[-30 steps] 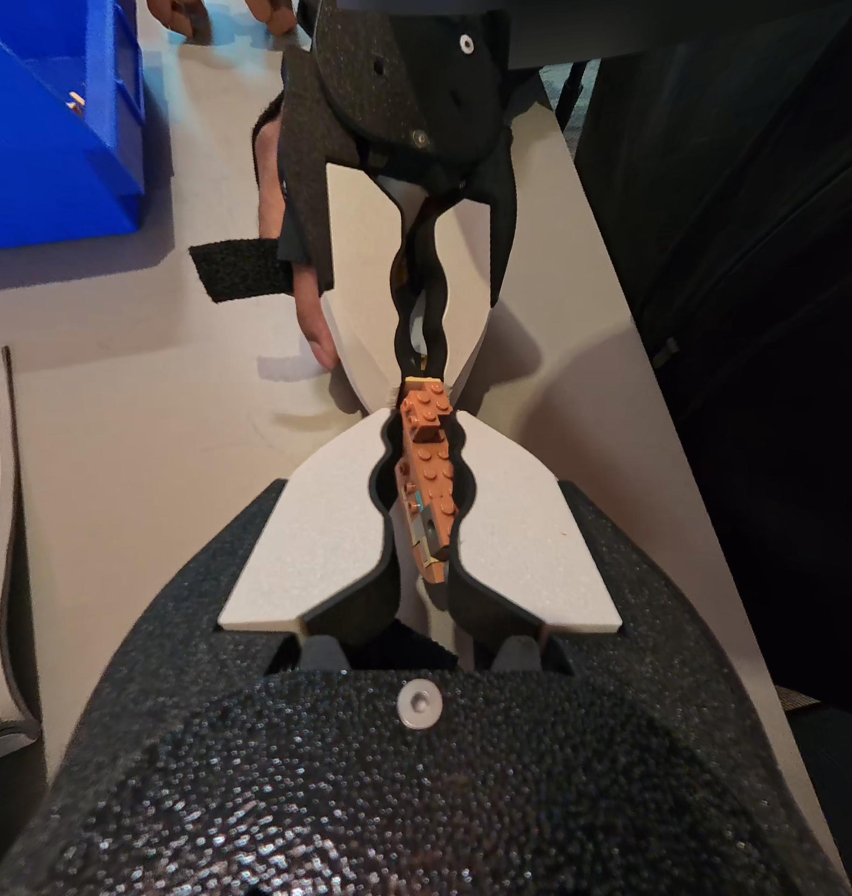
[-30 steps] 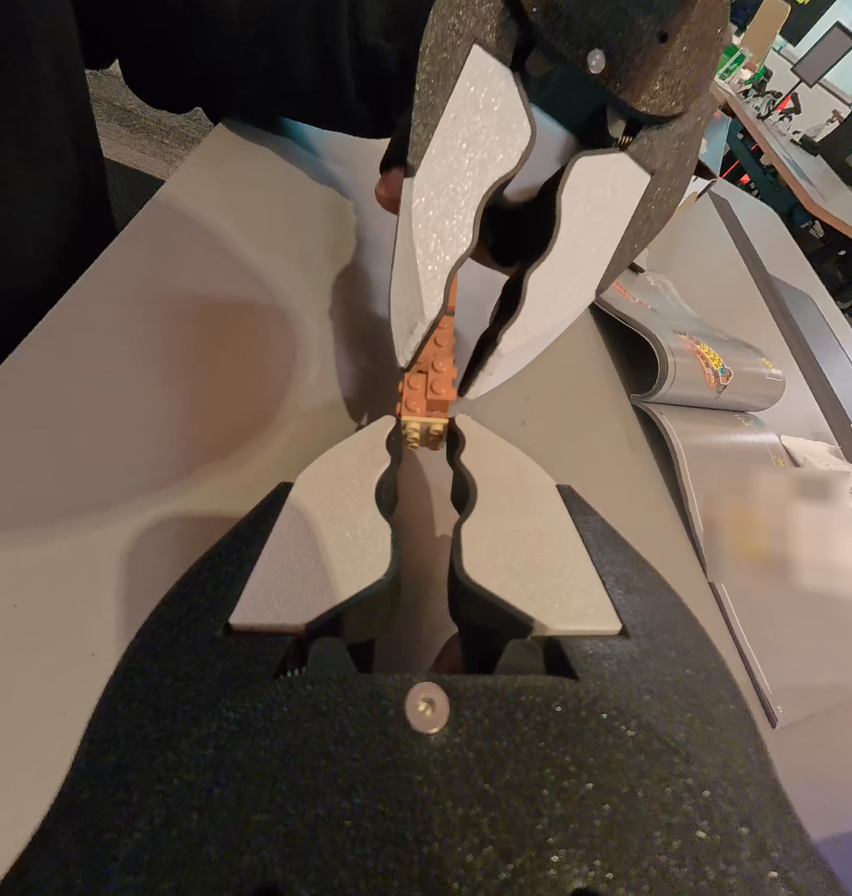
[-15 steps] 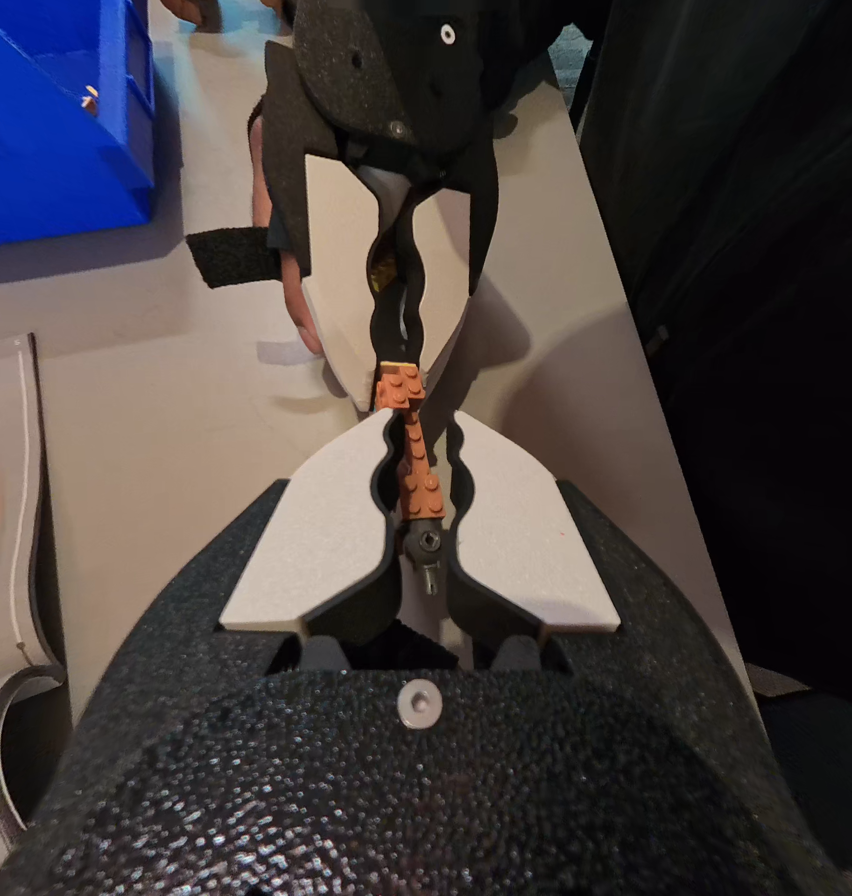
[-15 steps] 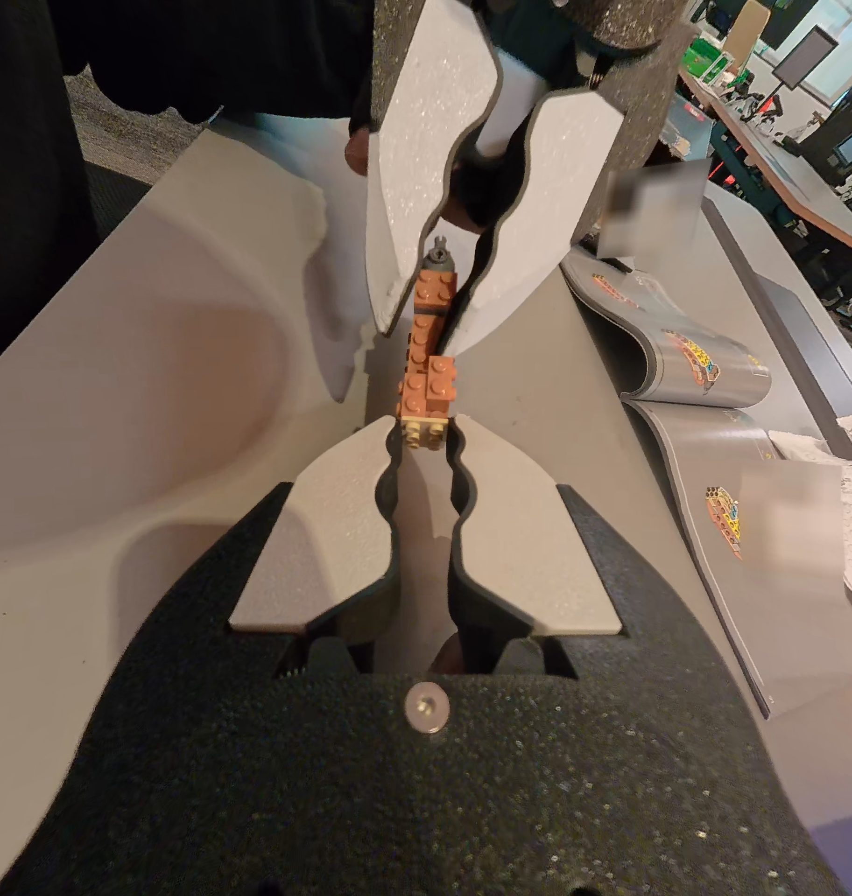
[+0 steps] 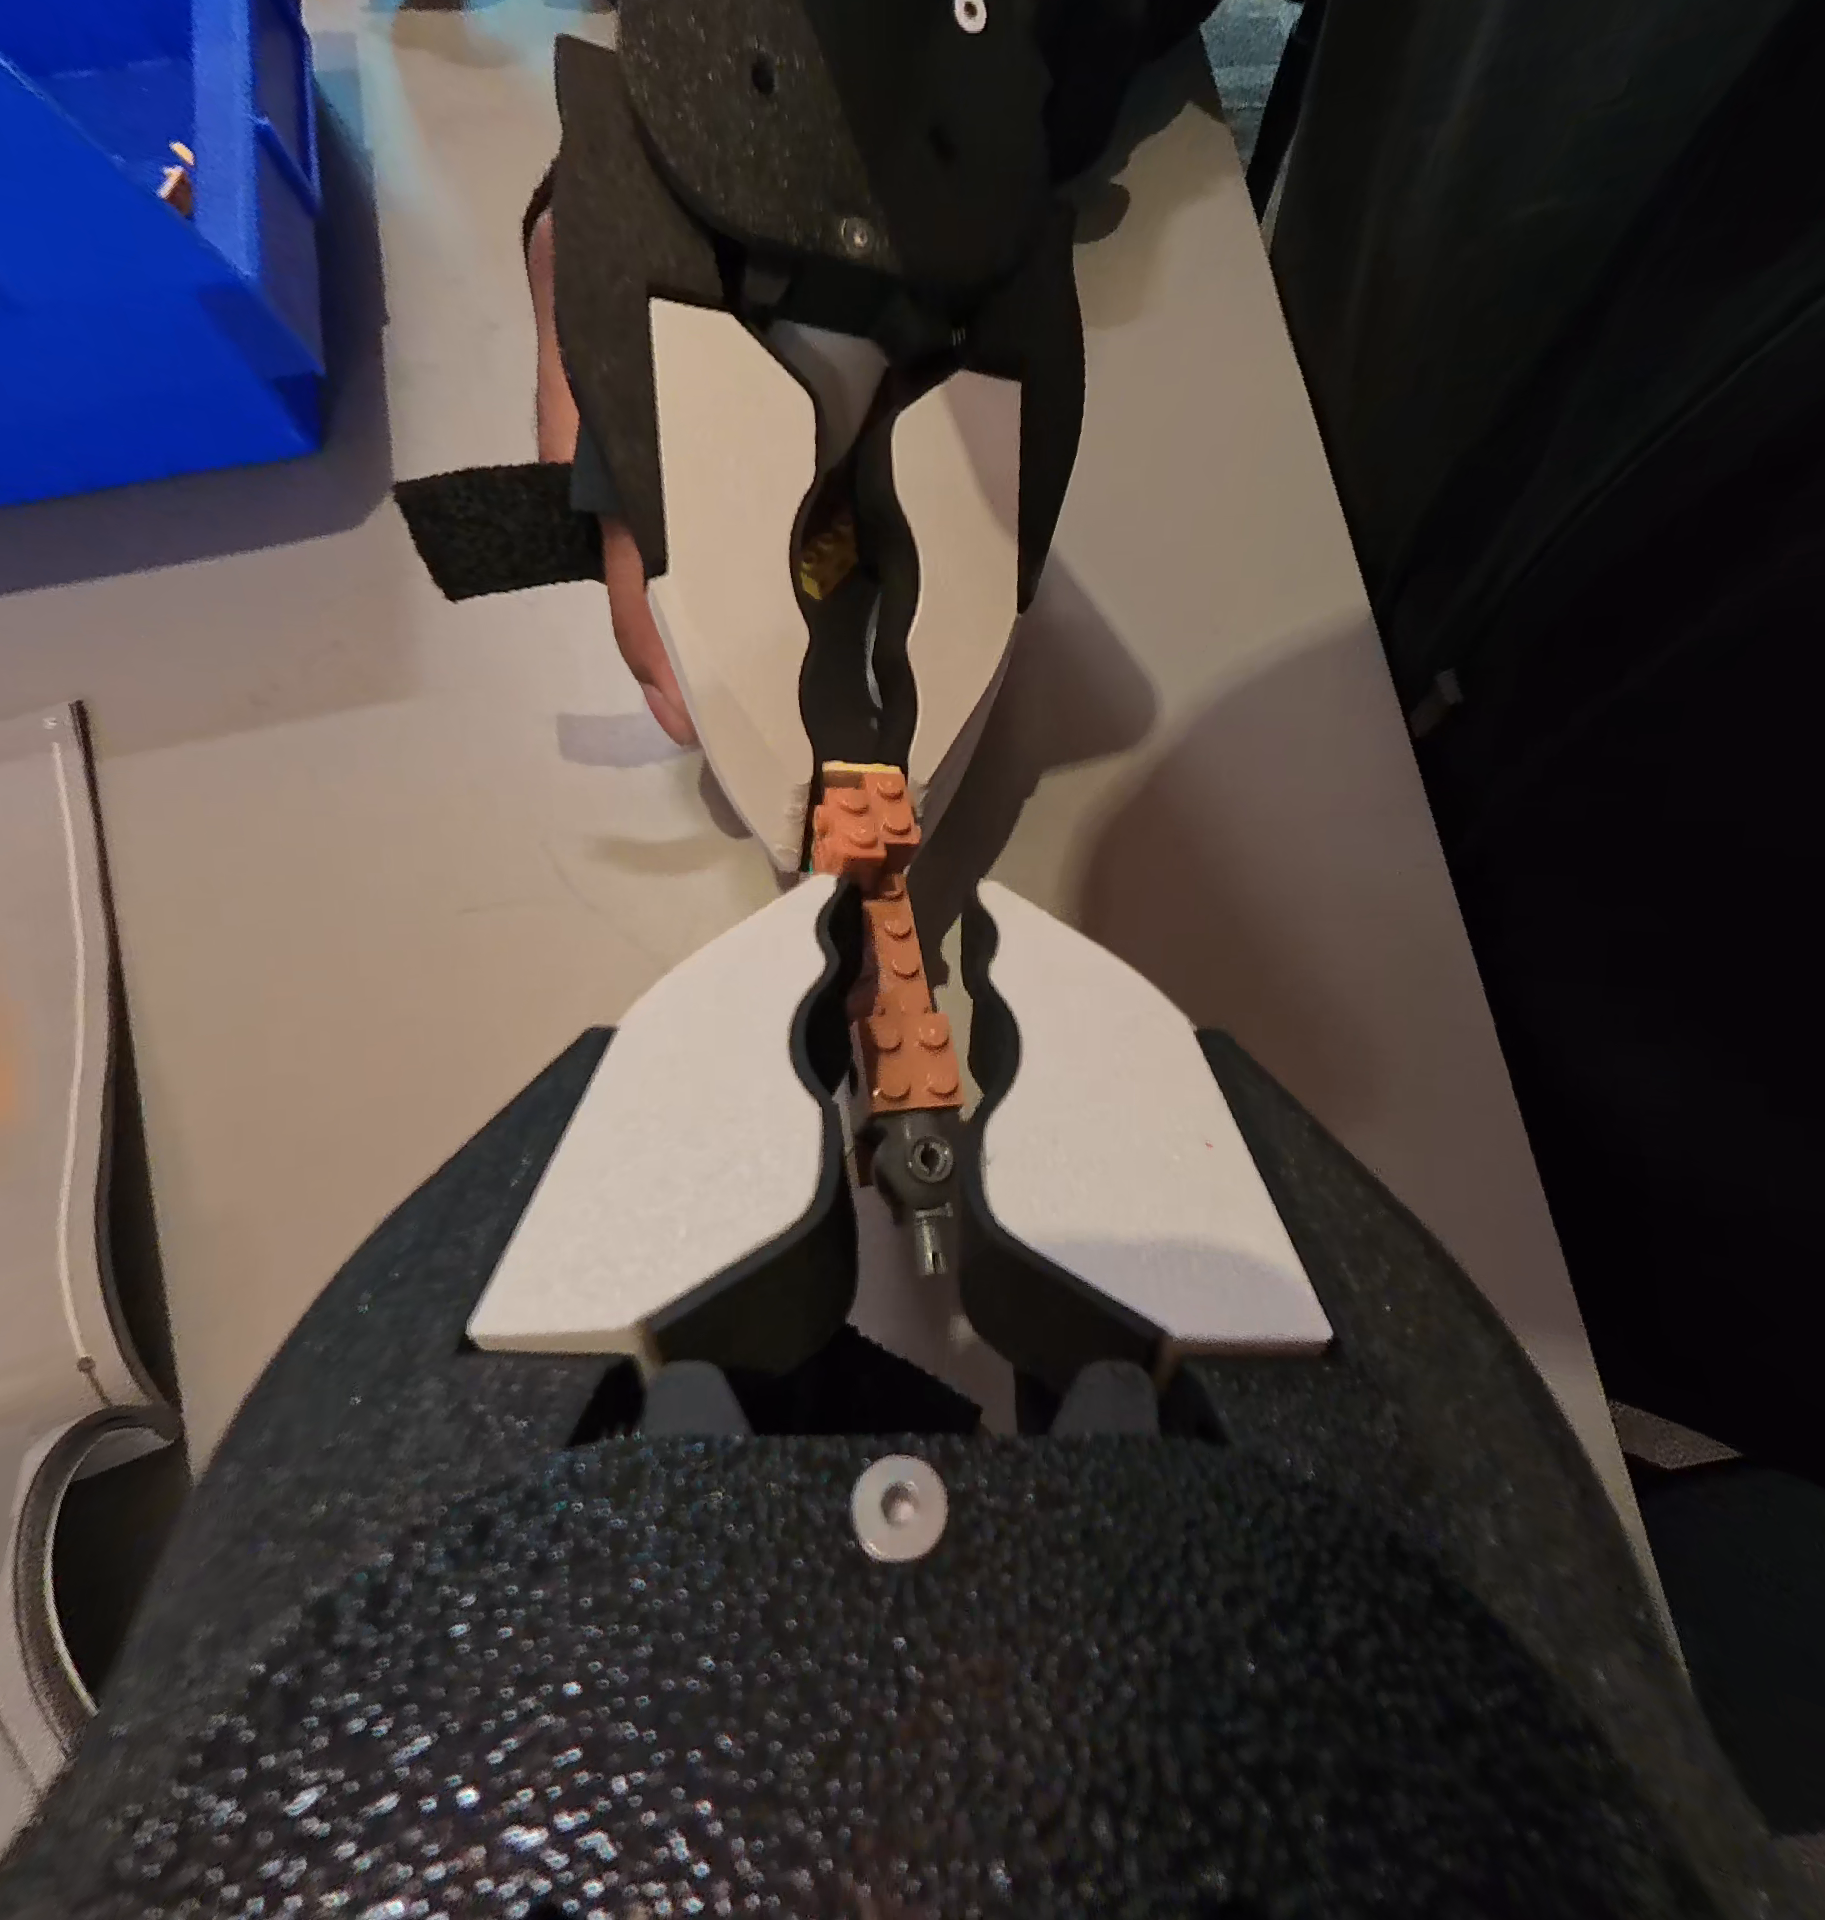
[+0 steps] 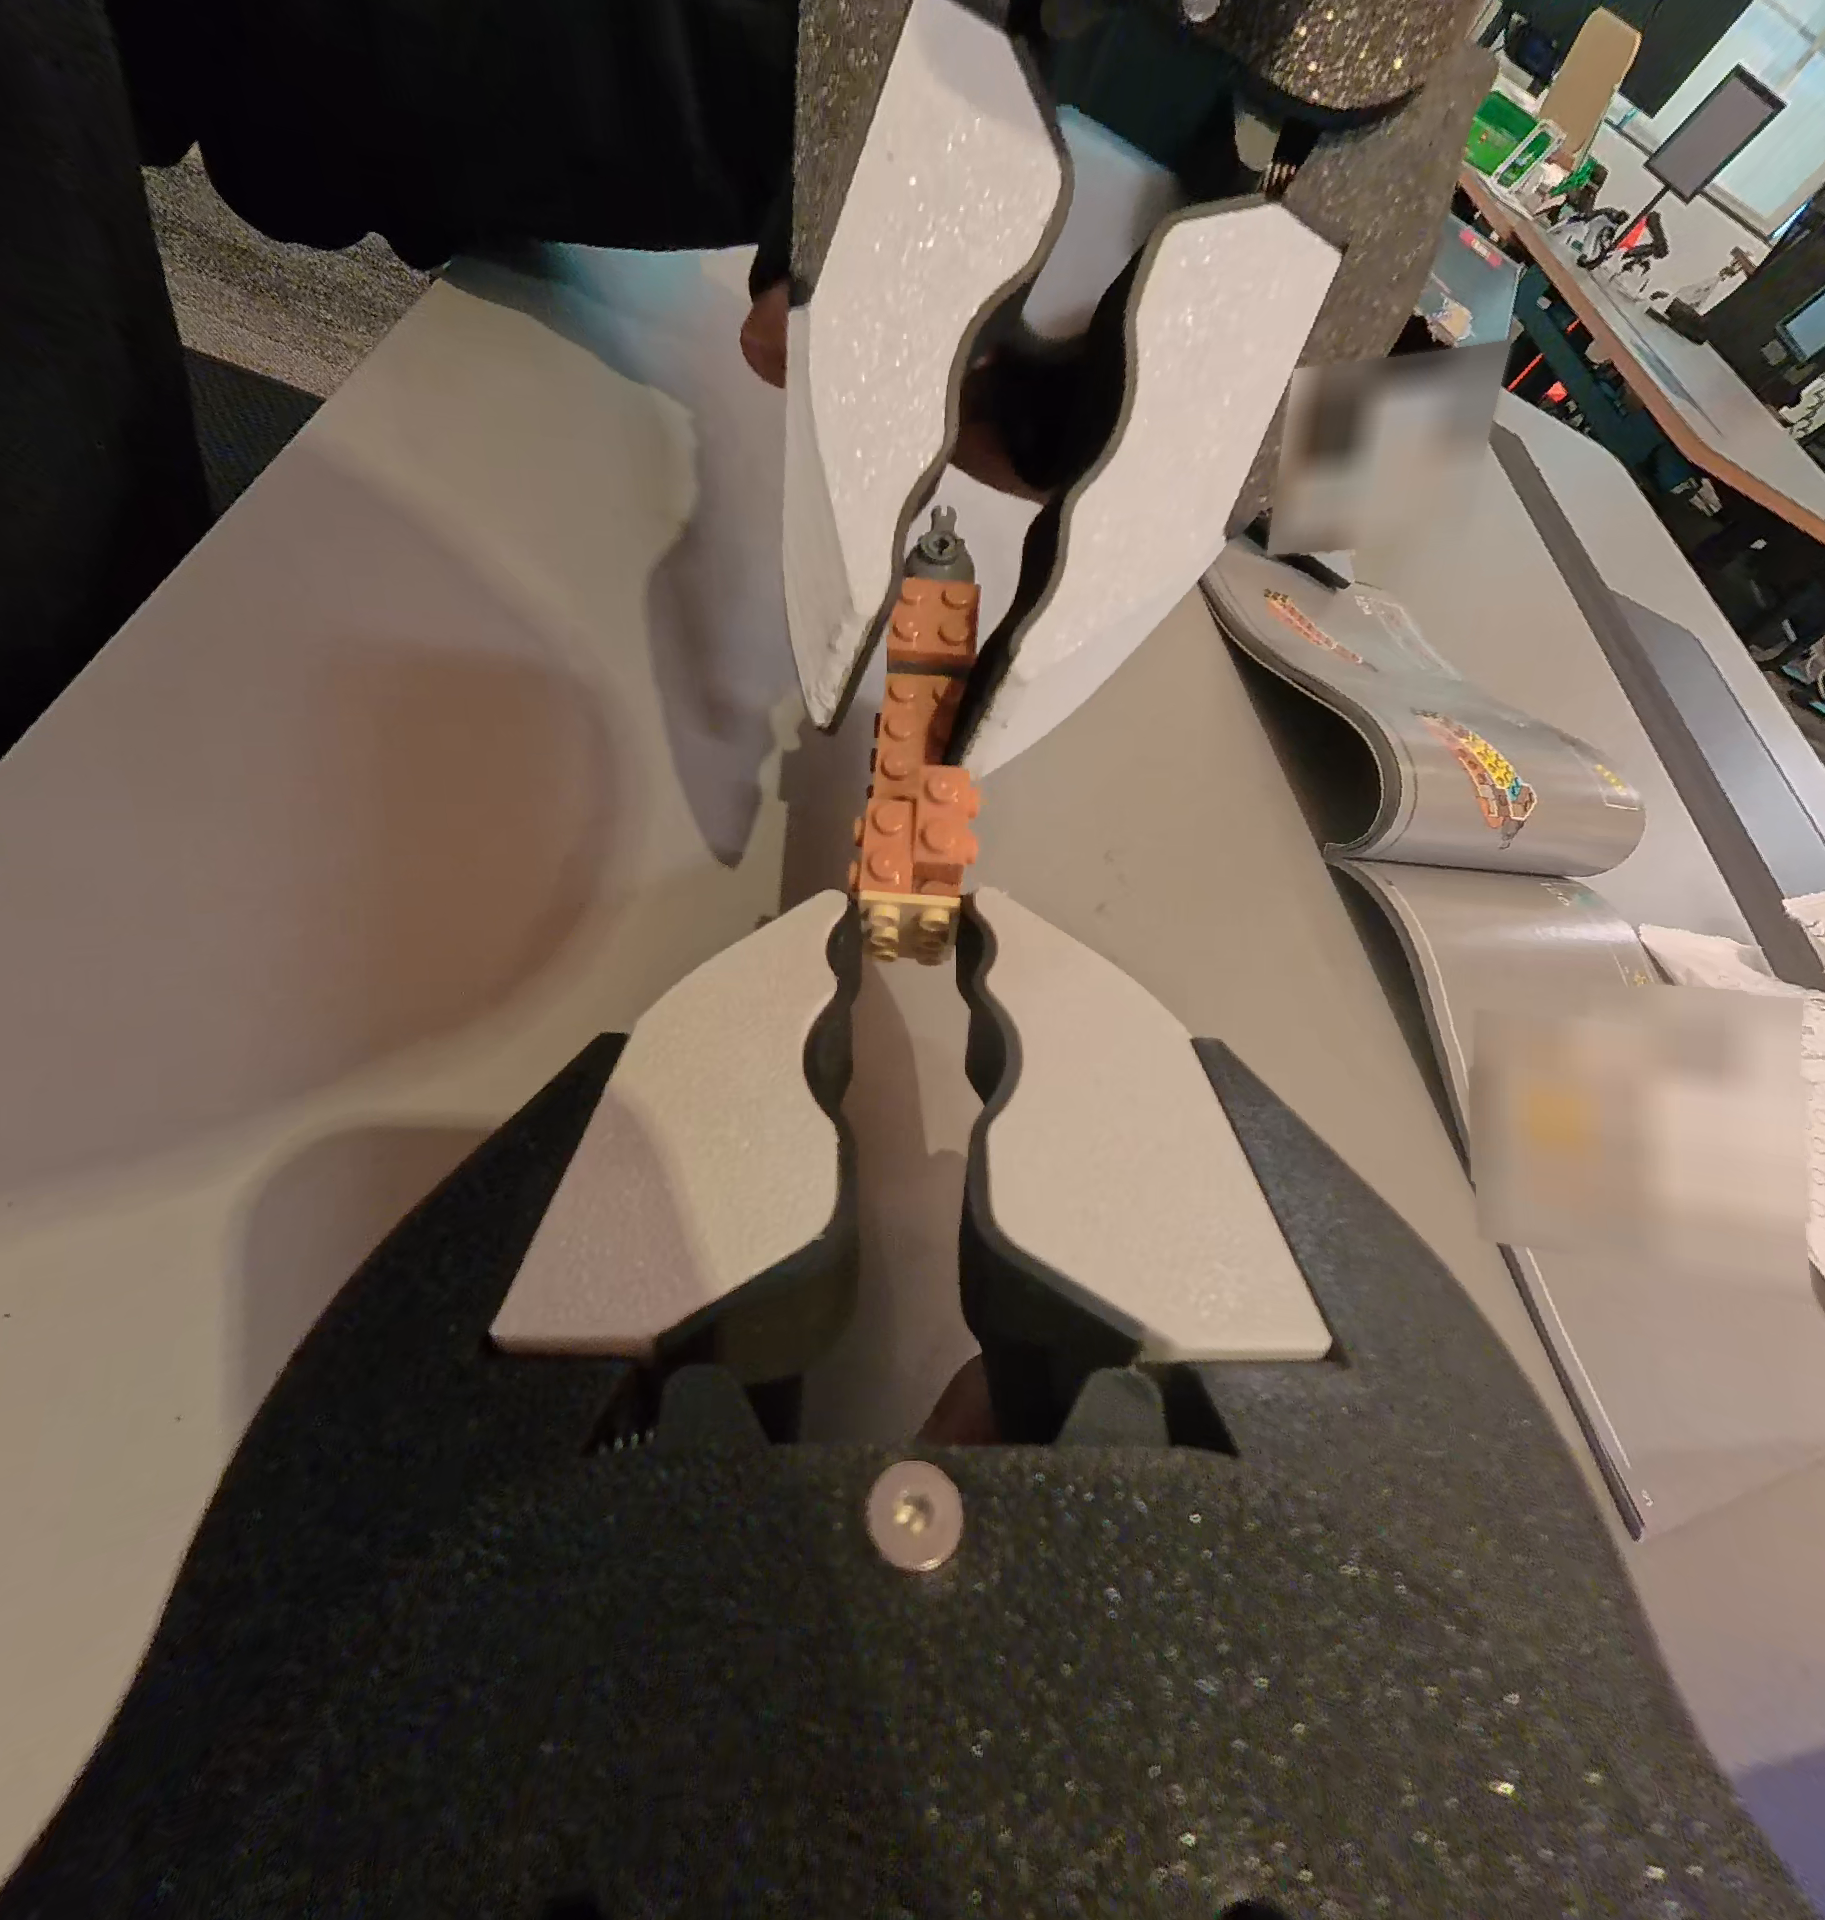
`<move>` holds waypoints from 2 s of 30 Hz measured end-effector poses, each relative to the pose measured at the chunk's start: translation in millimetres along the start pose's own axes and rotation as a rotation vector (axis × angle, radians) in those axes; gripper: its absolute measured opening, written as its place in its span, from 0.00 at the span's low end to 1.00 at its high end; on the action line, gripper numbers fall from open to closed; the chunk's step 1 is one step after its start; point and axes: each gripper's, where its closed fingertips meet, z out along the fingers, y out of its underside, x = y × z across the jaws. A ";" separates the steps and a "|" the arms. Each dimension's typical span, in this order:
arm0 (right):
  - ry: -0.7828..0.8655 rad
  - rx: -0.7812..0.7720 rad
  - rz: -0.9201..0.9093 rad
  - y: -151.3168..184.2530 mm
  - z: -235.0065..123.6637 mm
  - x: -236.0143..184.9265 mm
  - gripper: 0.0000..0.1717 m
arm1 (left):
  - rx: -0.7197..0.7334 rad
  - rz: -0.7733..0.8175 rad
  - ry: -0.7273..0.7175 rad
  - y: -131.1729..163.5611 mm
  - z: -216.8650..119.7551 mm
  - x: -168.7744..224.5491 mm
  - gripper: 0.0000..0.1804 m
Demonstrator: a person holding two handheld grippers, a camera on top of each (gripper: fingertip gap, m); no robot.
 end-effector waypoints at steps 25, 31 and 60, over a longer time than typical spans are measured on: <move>-0.009 -0.006 -0.014 -0.3 0.8 -2.9 0.10 | -0.043 0.012 -0.070 -3.2 2.1 -8.6 0.09; -0.008 -0.011 -0.023 0.2 1.3 -3.6 0.10 | -0.021 0.018 -0.062 -5.4 4.1 -8.7 0.05; 0.001 -0.005 -0.031 -0.7 1.4 -3.8 0.10 | 0.021 -0.050 -0.057 -7.8 3.4 -5.5 0.14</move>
